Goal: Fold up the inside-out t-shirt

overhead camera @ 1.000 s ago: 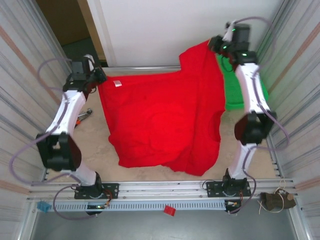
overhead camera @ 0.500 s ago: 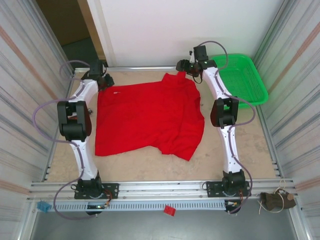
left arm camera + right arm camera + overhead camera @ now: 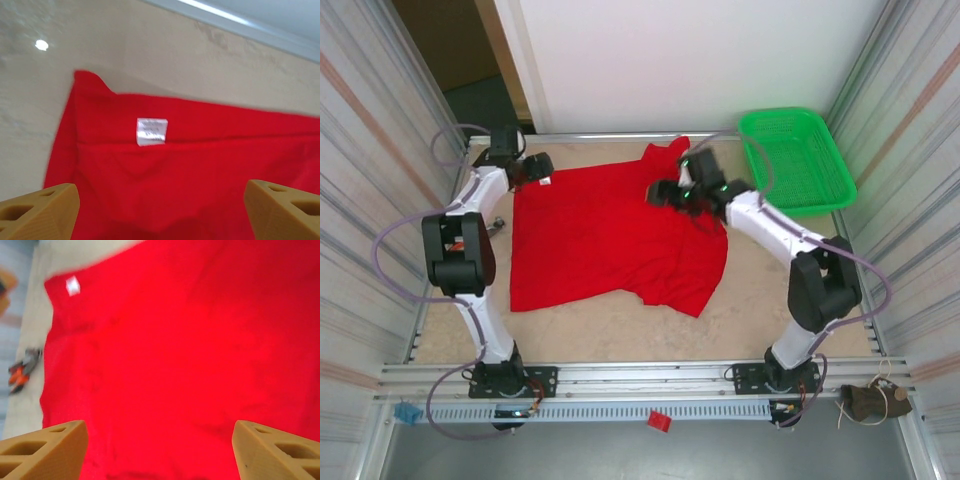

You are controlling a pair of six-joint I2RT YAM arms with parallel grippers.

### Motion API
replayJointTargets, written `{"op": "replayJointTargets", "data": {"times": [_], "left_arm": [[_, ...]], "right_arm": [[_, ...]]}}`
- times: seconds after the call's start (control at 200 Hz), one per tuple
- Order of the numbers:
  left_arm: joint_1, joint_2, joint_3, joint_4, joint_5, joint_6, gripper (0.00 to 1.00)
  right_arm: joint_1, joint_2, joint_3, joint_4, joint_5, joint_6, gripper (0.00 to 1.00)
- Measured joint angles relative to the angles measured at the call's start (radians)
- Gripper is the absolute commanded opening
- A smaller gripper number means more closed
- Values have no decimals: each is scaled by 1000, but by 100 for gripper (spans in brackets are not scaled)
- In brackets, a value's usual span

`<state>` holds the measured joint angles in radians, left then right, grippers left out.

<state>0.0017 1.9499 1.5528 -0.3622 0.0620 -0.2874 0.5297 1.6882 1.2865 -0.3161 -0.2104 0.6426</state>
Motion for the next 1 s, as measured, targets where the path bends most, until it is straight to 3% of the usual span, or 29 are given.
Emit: {"op": "replayJointTargets", "data": {"times": [0.13,0.291,0.491,0.591,0.696,0.832,1.002], "left_arm": [[-24,60,2,-1,51,-1,85],[-31,148,9,-16,80,-11,85],[0,191,3,-42,123,-76,84],[15,143,-84,11,139,-119,84],[17,27,-256,54,153,-177,83],[-9,-127,-481,129,158,-257,83],[-160,-372,-776,218,113,-411,83]], "right_arm": [[101,66,-178,58,31,114,70],[103,88,-264,93,83,204,70],[-17,101,-261,109,80,247,70],[-101,122,-231,101,77,248,70],[-181,180,-140,60,75,245,70],[-251,352,113,-39,48,220,69],[-273,626,554,-180,-6,148,67]]}}
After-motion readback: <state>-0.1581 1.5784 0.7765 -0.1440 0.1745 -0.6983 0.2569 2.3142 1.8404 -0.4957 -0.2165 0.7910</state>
